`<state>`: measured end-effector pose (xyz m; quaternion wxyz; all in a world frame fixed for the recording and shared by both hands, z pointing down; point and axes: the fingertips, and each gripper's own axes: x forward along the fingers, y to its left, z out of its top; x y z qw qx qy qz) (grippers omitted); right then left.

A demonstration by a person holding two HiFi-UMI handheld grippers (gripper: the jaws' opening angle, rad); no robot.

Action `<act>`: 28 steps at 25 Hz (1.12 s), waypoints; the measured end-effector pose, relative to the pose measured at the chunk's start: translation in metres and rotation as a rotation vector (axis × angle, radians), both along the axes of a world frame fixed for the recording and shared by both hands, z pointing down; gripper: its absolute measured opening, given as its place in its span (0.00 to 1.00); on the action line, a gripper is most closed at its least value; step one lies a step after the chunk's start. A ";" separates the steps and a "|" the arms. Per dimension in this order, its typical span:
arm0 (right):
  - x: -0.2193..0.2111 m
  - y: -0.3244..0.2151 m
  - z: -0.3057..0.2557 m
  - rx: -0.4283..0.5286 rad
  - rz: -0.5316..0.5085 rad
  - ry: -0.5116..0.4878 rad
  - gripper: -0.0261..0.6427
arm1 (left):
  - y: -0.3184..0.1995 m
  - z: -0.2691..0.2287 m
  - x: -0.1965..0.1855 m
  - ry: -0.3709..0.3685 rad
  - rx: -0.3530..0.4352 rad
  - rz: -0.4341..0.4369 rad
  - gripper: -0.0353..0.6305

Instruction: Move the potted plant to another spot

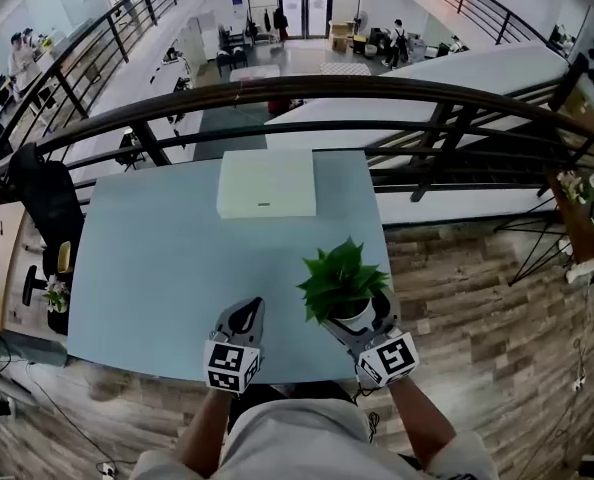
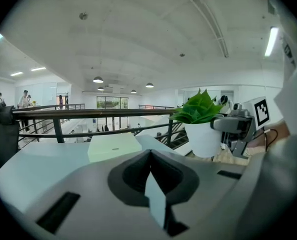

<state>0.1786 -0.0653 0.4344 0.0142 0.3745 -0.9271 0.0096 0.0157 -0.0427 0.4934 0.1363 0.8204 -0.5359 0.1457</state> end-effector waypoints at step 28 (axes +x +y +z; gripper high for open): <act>-0.184 0.024 -0.012 0.025 -0.434 -0.019 0.79 | 0.077 0.009 -0.142 0.010 -0.002 -0.397 0.07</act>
